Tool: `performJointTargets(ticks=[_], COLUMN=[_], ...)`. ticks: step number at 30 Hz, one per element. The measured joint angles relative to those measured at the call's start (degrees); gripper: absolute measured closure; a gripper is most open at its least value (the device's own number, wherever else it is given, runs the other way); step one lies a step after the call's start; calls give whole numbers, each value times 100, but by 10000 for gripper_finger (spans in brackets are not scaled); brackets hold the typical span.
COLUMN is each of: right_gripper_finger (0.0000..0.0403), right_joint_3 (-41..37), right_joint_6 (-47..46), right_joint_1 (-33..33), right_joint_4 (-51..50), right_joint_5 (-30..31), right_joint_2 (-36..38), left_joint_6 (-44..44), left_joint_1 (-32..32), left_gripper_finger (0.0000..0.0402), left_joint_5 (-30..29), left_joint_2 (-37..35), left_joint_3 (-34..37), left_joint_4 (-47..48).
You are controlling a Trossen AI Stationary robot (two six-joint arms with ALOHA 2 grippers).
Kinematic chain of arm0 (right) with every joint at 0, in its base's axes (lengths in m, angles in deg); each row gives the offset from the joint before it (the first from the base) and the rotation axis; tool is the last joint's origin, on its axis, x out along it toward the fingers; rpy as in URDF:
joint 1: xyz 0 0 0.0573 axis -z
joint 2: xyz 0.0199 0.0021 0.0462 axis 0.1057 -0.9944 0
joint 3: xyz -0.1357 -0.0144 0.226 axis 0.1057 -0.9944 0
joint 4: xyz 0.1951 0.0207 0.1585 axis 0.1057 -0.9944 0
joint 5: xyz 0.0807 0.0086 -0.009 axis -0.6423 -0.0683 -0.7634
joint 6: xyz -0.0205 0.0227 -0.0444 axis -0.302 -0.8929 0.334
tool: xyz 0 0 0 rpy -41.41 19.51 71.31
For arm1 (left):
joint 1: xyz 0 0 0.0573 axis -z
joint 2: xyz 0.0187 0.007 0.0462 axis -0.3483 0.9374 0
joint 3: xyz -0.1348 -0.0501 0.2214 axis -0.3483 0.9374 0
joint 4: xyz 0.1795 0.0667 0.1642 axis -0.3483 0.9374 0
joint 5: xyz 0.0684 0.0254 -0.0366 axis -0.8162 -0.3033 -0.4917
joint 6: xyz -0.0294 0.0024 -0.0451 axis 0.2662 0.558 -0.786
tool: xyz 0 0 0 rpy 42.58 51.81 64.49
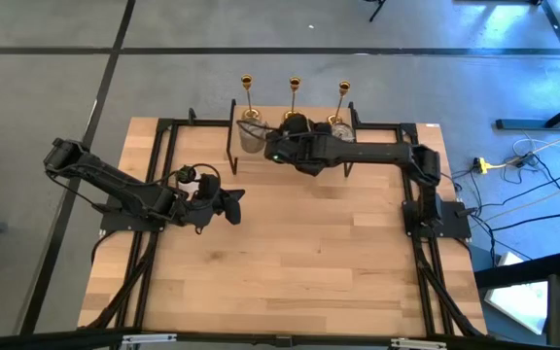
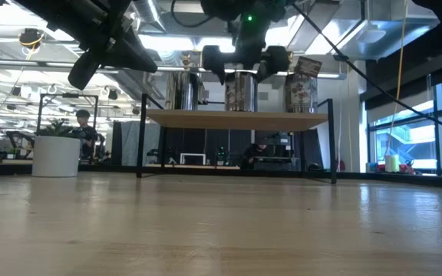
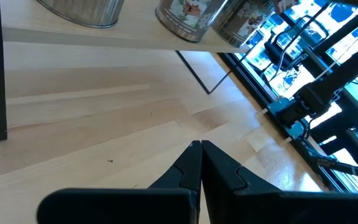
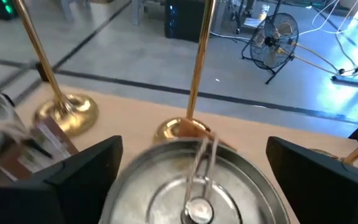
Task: Pick & Place candle stick holders
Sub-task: Put the silver scented candle on the shelf aligned with the other silver scented candles, then adjust the right silver scented candle on the shelf
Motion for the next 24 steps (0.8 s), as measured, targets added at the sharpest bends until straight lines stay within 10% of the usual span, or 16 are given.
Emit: performJointTargets(ticks=[24], right_gripper_finger=[3], right_joint_3=[969], right_joint_6=[1638], right_joint_1=[-14], right_joint_4=[380], right_joint_5=[141], right_joint_2=[141], left_joint_6=[0], left_joint_1=[0], left_gripper_finger=[400], left_joint_5=[-2], left_joint_2=[2], left_joint_3=[0], left_joint_4=[-71])
